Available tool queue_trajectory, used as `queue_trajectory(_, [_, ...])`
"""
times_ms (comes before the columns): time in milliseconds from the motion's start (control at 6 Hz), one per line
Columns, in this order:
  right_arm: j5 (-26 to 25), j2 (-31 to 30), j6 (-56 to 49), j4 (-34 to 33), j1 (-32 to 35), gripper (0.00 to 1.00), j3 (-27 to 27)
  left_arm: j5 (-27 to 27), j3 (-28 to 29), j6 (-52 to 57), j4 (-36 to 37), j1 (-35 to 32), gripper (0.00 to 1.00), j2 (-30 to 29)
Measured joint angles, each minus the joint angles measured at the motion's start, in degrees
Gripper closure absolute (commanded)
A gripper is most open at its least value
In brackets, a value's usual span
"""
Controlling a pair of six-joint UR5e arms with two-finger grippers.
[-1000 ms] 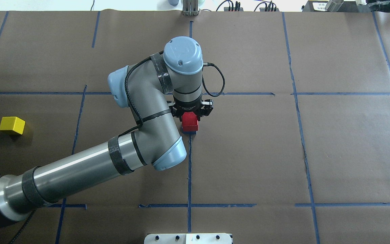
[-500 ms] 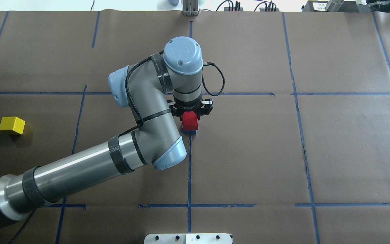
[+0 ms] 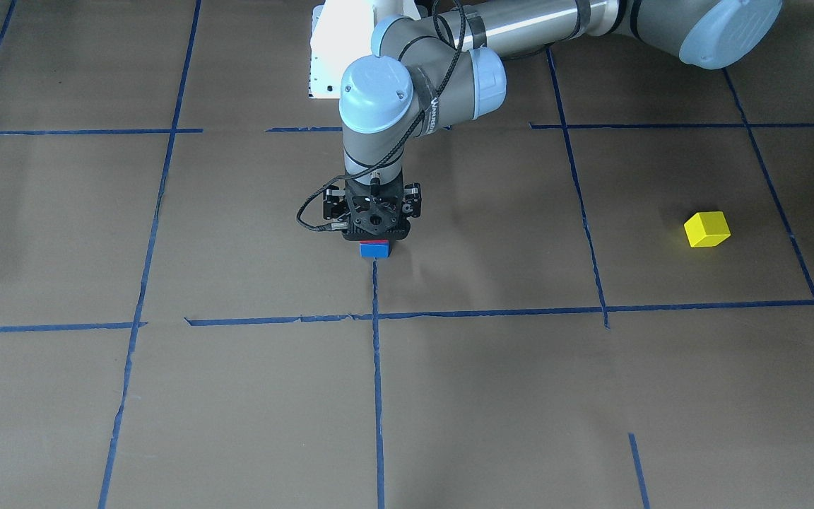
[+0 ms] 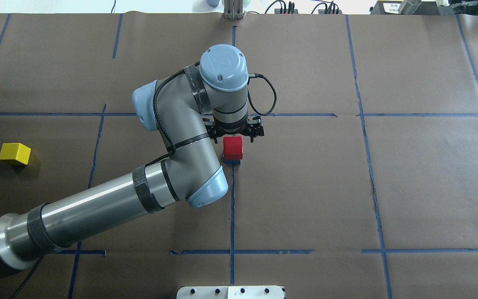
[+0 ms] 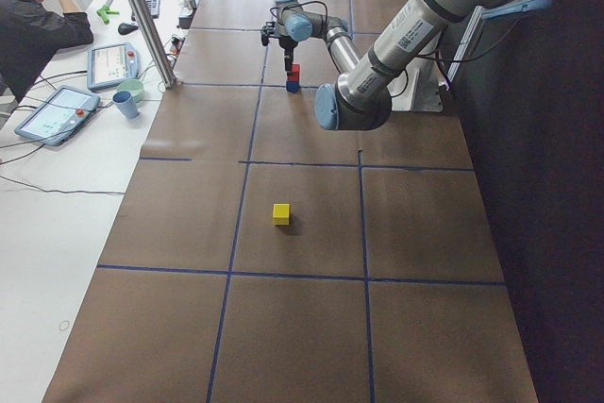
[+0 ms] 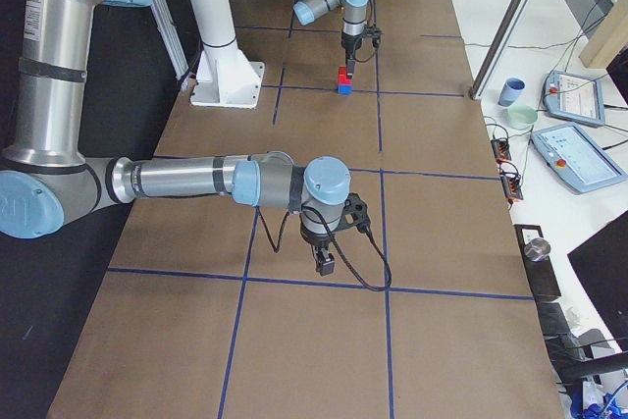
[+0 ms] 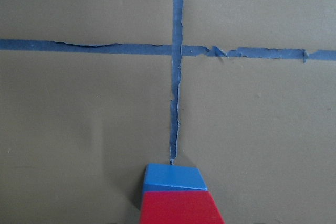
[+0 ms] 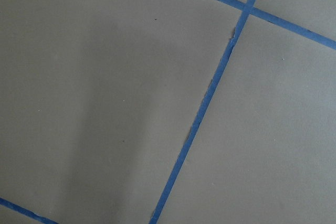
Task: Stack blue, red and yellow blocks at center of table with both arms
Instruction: 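Withdraw the left gripper back toward the yellow block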
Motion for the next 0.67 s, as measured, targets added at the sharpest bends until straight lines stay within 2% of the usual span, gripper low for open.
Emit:
queue_trajectory(167, [0.00, 0.04, 0.00, 0.00, -0.03, 0.00, 0.00, -0.07, -1.62, 0.27, 0.29, -0.73, 0.00, 0.40])
queue_trajectory(333, [0.00, 0.09, 0.00, 0.00, -0.05, 0.00, 0.00, -0.30, -5.57, 1.38, 0.64, -1.74, 0.00, 2.97])
queue_trajectory(667, [0.00, 0.15, 0.00, 0.00, -0.06, 0.00, 0.00, -1.53, -17.44, 11.30, 0.80, -5.79, 0.00, 15.85])
